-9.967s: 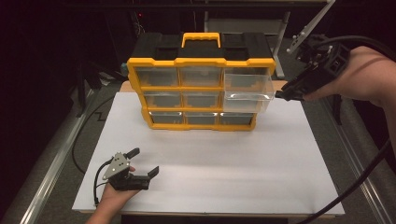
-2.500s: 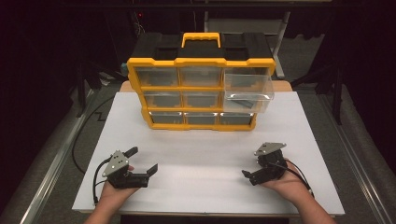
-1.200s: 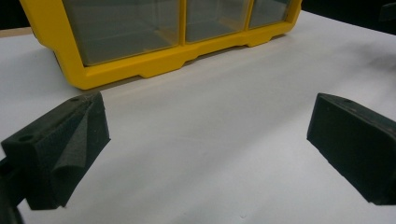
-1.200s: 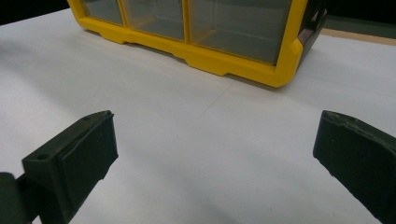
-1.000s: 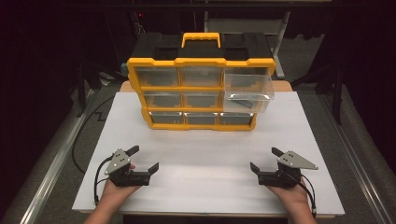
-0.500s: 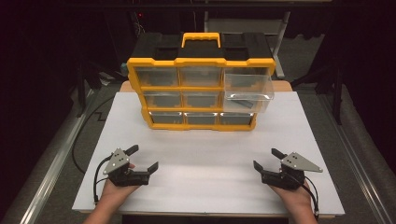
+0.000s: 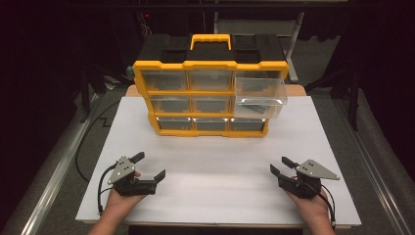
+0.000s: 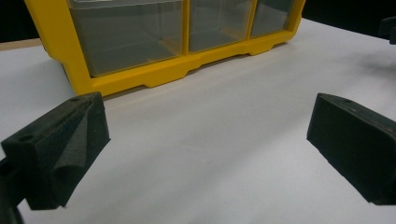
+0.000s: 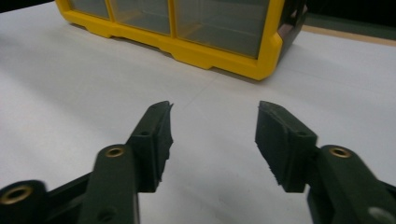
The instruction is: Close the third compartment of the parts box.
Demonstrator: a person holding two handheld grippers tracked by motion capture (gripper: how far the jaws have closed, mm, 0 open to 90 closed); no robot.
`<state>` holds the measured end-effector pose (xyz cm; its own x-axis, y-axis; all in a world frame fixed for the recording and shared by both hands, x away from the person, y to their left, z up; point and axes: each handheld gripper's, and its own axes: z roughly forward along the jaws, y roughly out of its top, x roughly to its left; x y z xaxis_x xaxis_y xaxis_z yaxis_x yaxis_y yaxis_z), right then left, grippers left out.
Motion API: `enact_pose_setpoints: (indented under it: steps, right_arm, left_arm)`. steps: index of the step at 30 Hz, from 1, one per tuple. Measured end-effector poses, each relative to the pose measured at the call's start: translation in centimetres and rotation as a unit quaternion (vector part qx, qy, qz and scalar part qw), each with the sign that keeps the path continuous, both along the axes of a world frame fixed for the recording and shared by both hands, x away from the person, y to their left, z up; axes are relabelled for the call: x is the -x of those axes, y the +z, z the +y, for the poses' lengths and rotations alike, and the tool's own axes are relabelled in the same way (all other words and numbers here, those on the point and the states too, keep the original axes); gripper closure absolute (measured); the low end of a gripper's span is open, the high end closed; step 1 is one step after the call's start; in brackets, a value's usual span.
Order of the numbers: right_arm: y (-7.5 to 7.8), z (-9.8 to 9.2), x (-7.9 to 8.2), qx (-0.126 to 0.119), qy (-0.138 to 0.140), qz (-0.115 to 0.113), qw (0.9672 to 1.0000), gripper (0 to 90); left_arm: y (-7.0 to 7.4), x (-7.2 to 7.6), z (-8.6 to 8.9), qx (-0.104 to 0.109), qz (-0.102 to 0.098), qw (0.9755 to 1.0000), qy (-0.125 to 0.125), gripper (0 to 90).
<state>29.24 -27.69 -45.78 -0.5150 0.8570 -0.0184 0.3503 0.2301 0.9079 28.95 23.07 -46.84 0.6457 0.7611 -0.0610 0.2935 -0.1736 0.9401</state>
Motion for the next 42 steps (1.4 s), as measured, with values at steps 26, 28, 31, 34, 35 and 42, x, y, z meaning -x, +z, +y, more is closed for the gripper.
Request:
enact_pose_setpoints:
  steps: [26, 28, 31, 34, 35, 42]
  right_arm:
    - [0.3, -0.1, 0.2, 0.002, 0.001, -0.015, 0.9999, 90.0]
    - [0.3, 0.1, 0.1, 0.001, 0.006, -0.015, 0.9999, 90.0]
    - [0.1, 0.6, -0.2, -0.002, 0.015, -0.014, 0.9998, 90.0]
    - [0.0, 1.4, -0.5, 0.001, 0.024, -0.012, 0.9996, 90.0]
    - [0.0, 1.7, -0.6, 0.001, 0.027, -0.014, 0.9995, 90.0]
    - [0.5, 3.3, -0.4, 0.004, 0.043, -0.019, 0.9989, 90.0]
  left_arm:
    - [-0.2, -0.1, 0.0, 0.0, 0.0, 1.0, -0.002, 0.3]
    - [-0.2, -0.1, -0.1, 0.0, -0.001, 1.0, -0.002, 0.3]
    - [-0.2, -0.1, -0.1, 0.001, -0.001, 1.0, -0.002, 0.3]
    - [-0.2, -0.1, -0.1, 0.0, -0.001, 1.0, -0.005, 0.3]
    - [-0.2, -0.1, -0.1, 0.001, -0.001, 1.0, -0.006, 0.3]
    - [-0.1, -0.2, 0.1, 0.003, -0.004, 1.0, -0.004, 0.4]
